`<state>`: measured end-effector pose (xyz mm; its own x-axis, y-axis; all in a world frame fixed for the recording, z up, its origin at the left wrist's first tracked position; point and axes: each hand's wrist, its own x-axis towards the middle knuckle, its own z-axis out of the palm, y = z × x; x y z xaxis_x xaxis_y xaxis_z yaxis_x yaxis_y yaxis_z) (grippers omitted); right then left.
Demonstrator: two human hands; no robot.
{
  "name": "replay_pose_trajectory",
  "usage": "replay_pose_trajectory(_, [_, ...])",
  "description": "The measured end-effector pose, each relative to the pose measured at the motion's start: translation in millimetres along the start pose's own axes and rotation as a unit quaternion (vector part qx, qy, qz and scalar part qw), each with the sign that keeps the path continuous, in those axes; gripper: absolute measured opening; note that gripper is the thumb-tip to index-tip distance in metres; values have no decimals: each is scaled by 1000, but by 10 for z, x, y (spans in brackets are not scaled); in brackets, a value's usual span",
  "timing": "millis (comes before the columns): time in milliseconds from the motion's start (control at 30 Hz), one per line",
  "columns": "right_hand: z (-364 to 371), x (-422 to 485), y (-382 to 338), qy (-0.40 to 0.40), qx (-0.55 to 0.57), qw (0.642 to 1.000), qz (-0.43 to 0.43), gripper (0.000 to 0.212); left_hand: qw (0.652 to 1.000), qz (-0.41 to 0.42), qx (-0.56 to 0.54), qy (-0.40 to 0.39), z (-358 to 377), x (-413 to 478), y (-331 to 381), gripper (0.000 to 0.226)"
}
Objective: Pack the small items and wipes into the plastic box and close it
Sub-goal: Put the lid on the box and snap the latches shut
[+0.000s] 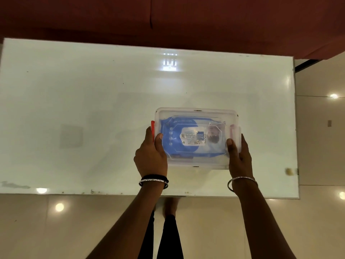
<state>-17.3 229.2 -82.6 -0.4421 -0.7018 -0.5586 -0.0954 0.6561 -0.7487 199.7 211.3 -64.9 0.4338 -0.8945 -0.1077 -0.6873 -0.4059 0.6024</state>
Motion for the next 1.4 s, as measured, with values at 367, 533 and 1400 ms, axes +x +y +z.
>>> replay_pose_trajectory(367, [-137, 145, -180, 7, 23, 997, 78, 44, 999, -14, -29, 4, -1, -12, -15, 45])
replay_pose_trajectory(533, [-6, -11, -201, 115, -75, 991, 7, 35, 999, -13, -36, 2, -9, -10, -29, 46])
replay_pose_trajectory(1400, [407, -274, -468, 166, -65, 980, -85, 45, 996, -19, -86, 0, -341, 337, -278, 38])
